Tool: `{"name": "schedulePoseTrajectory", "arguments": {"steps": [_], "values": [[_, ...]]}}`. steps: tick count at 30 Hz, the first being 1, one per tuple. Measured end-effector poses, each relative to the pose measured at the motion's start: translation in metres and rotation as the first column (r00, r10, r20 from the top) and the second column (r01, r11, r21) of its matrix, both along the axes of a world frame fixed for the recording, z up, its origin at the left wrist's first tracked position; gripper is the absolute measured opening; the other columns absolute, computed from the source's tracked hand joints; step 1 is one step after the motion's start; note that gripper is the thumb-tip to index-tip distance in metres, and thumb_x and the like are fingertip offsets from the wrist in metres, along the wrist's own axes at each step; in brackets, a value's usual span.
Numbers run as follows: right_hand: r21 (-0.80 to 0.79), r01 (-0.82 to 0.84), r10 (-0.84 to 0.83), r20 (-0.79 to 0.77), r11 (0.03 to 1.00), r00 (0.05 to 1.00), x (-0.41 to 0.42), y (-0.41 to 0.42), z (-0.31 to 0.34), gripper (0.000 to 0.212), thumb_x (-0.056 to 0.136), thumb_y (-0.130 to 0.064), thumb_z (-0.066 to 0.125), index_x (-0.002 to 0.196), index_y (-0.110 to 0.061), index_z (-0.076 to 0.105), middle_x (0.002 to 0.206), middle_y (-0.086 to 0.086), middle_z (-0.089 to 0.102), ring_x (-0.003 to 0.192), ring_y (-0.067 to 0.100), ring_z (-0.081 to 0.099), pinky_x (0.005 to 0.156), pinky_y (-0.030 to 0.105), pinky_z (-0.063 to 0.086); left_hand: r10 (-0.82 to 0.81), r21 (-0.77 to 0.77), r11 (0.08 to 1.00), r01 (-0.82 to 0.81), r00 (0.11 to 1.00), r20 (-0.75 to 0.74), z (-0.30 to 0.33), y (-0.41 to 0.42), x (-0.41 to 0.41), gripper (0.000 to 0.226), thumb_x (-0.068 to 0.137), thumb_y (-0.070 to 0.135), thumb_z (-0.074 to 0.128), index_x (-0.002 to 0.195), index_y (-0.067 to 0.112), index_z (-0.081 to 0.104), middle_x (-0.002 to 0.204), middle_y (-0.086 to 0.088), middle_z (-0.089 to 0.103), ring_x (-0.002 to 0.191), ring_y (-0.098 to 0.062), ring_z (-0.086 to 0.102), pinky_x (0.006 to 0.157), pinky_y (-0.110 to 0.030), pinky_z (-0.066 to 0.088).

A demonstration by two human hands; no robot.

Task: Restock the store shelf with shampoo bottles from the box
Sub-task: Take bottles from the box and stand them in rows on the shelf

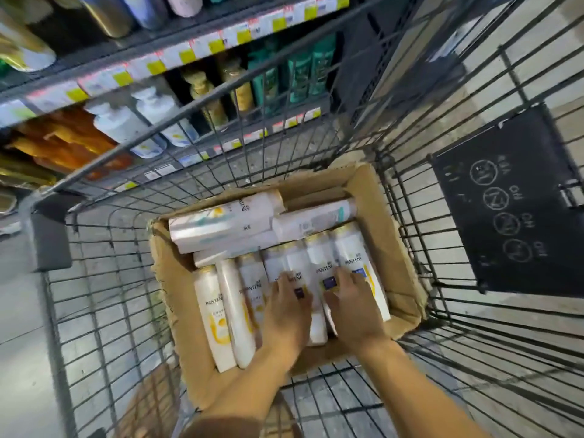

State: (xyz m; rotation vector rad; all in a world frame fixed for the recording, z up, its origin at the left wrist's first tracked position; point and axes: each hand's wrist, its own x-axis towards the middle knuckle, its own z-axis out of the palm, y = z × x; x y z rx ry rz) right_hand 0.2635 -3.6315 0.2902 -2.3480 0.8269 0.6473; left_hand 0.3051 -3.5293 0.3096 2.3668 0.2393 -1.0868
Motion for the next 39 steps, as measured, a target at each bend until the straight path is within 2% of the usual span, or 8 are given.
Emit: {"name": "schedulePoseTrajectory", "arguments": {"steps": [9, 15, 19, 24, 29, 32, 35, 39], "values": [[-0.008, -0.097, 0.093, -0.209, 0.995, 0.974, 0.025, -0.010, -0.002, 0.044, 0.093, -0.029, 0.059, 0.126, -0.005, 0.044, 0.131, 0.016, 0.041, 0.119, 0.031, 0.047, 0.096, 0.032, 0.039, 0.247, -0.066, 0.965, -0.252, 0.966, -0.077, -0.026, 0.000, -0.006, 0.039, 0.090, 0.030, 0.057, 0.127, 0.022, 0.045, 0.127, -0.005, 0.046, 0.112, -0.026, 0.051, 0.089, -0.037, 0.046], [0.036, 0.054, -0.043, -0.268, 0.998, 0.963, 0.023, -0.011, -0.004, 0.051, 0.089, -0.016, 0.063, 0.131, 0.000, 0.037, 0.129, 0.016, 0.051, 0.115, 0.032, 0.055, 0.080, 0.031, 0.043, 0.270, -0.118, 0.955, -0.272, 0.962, -0.037, -0.015, -0.012, -0.020, 0.020, 0.095, 0.029, 0.049, 0.110, 0.023, 0.038, 0.119, -0.006, 0.048, 0.112, -0.028, 0.048, 0.090, -0.039, 0.041], [0.023, 0.088, -0.081, -0.213, 0.996, 0.974, 0.009, -0.012, 0.000, 0.056, 0.088, -0.029, 0.064, 0.130, -0.002, 0.039, 0.124, 0.013, 0.055, 0.112, 0.032, 0.056, 0.082, 0.033, 0.044, 0.215, -0.095, 0.969, -0.227, 0.969, -0.124, -0.023, -0.006, -0.015, 0.049, 0.083, 0.028, 0.064, 0.119, 0.018, 0.032, 0.125, -0.008, 0.049, 0.118, -0.029, 0.050, 0.095, -0.041, 0.044], [-0.007, 0.035, -0.036, -0.188, 0.999, 0.981, -0.011, -0.006, 0.003, 0.052, 0.080, -0.014, 0.066, 0.125, 0.000, 0.045, 0.118, 0.012, 0.056, 0.110, 0.030, 0.057, 0.084, 0.033, 0.047, 0.096, -0.087, 0.988, -0.125, 0.953, -0.286, -0.041, -0.002, -0.033, 0.109, 0.061, 0.084, 0.043, 0.119, -0.009, 0.049, 0.117, -0.027, 0.061, 0.113, -0.038, 0.057, 0.092, -0.047, 0.048], [0.070, 0.171, -0.158, -0.158, 0.983, 0.975, -0.025, -0.008, 0.027, 0.030, 0.078, -0.012, 0.067, 0.098, -0.023, 0.049, 0.081, -0.011, 0.056, 0.072, 0.016, 0.053, 0.055, 0.021, 0.038, 0.210, -0.091, 0.968, -0.233, 0.956, -0.206, -0.005, 0.002, -0.045, 0.050, 0.081, 0.044, 0.068, 0.114, 0.014, 0.045, 0.113, -0.003, 0.061, 0.103, -0.023, 0.060, 0.068, -0.028, 0.043], [0.110, 0.199, -0.191, -0.081, 0.974, 0.978, -0.036, -0.004, 0.050, 0.032, 0.081, -0.016, 0.068, 0.099, -0.024, 0.043, 0.086, -0.009, 0.058, 0.076, 0.015, 0.057, 0.060, 0.023, 0.041, 0.230, -0.179, 0.950, -0.256, 0.961, -0.156, 0.014, 0.012, -0.056, 0.043, 0.077, 0.027, 0.073, 0.112, 0.017, 0.051, 0.101, 0.006, 0.064, 0.091, -0.010, 0.060, 0.060, -0.015, 0.043], [0.140, 0.196, -0.198, 0.004, 0.971, 0.980, -0.043, 0.002, 0.077, 0.029, 0.082, -0.008, 0.067, 0.092, -0.021, 0.043, 0.082, -0.005, 0.055, 0.065, 0.002, 0.051, 0.052, 0.010, 0.040, 0.194, -0.256, 0.940, -0.225, 0.971, -0.139, 0.038, 0.028, -0.063, 0.039, 0.072, 0.032, 0.076, 0.104, 0.026, 0.054, 0.096, 0.014, 0.066, 0.090, -0.009, 0.062, 0.070, -0.024, 0.051], [0.100, 0.216, -0.223, 0.064, 0.971, 0.973, -0.049, 0.019, 0.115, 0.032, 0.085, -0.015, 0.068, 0.084, -0.030, 0.039, 0.088, -0.001, 0.059, 0.071, 0.002, 0.055, 0.054, 0.015, 0.041, 0.121, -0.309, 0.938, -0.158, 0.983, -0.135, 0.076, 0.061, -0.055, 0.033, 0.080, 0.039, 0.071, 0.091, 0.035, 0.041, 0.093, 0.016, 0.054, 0.088, -0.006, 0.053, 0.071, -0.021, 0.048]]}}
